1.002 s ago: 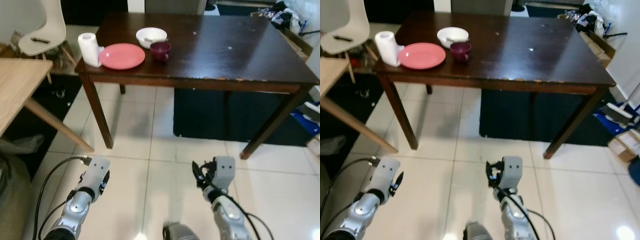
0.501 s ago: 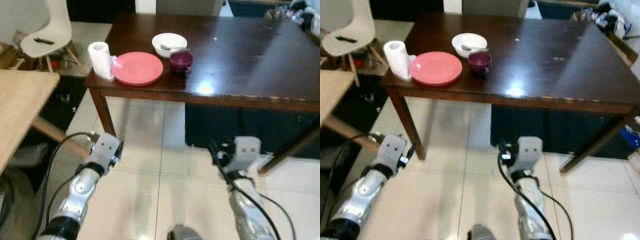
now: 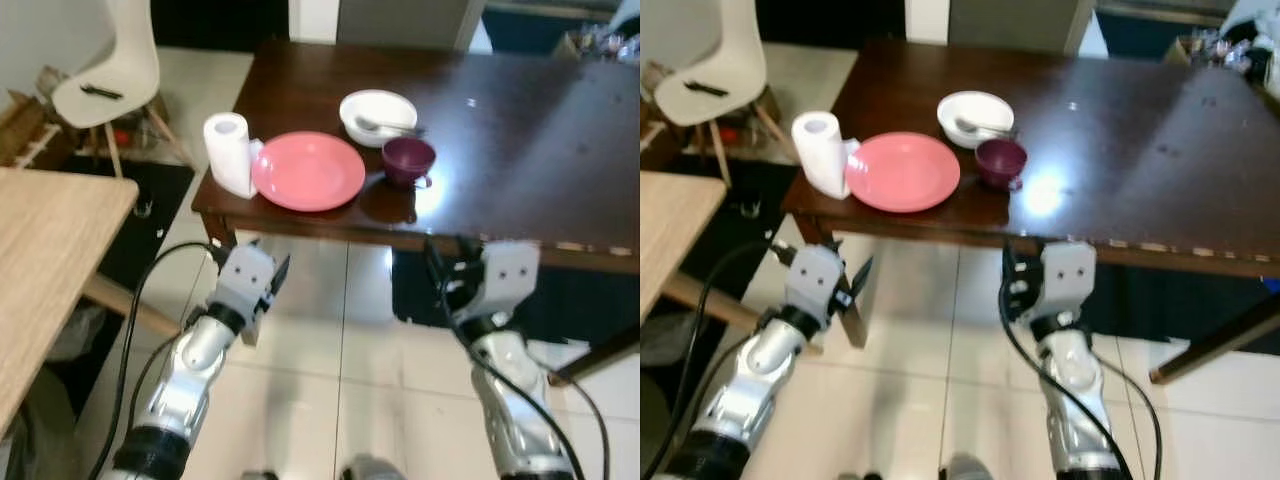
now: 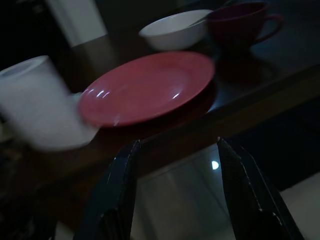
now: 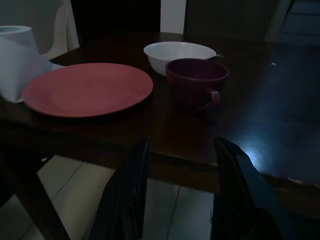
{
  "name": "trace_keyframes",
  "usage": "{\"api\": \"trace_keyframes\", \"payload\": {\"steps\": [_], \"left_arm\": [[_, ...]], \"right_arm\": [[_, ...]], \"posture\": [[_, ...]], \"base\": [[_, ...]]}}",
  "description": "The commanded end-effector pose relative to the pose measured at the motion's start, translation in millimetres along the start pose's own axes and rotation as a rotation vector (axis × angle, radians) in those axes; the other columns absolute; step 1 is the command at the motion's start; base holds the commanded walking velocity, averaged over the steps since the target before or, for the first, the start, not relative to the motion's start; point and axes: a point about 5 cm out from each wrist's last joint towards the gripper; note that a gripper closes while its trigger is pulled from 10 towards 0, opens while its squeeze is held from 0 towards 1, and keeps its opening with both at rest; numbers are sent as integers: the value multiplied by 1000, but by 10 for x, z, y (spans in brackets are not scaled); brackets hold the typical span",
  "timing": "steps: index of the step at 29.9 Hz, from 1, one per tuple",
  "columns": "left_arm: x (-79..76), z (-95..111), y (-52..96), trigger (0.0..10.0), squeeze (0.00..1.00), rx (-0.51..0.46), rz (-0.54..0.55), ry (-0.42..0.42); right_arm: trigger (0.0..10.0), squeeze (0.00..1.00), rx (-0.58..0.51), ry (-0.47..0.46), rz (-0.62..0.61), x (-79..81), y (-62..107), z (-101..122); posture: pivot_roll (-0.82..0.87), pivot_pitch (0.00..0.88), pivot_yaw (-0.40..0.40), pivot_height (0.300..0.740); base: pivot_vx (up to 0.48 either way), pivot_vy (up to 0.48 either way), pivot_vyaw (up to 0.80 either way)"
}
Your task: Setting the table
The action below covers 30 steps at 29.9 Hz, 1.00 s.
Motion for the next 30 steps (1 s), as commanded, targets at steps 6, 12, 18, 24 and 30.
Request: {"api": "trace_keyframes", "payload": {"steps": [6,12,18,24,30], "left_arm": [[-88,45,45,10000,0,27,-98,25],[-82,60,78,10000,0,21,-122,46],[-87,89,93,10000,0,45,-141,72],[-85,91,81,10000,0,77,-127,123],[-76,83,65,10000,0,96,-114,157]], "right_arm": [[10000,0,37,-29,-27,4,56,-33],[10000,0,42,-35,-26,15,58,-38],[10000,0,54,-44,-26,35,55,-28],[10000,0,63,-63,-26,62,66,-38],[10000,0,67,-75,-27,78,70,-49]], "posture": [[-208,61,82,740],[-205,65,82,740],[-205,67,78,740],[-208,68,78,740],[-207,68,78,740]], "base": [[49,0,0],[0,0,0],[0,0,0],[0,0,0],[0,0,0]]}}
Point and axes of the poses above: a point about 5 cm out from each wrist's last joint towards the gripper, its own y axis pointing back from the gripper into the wrist, its own z axis along the axis of the wrist's last joint, x = y × z, and after that the axes turned 14 degrees about -y, right-handed
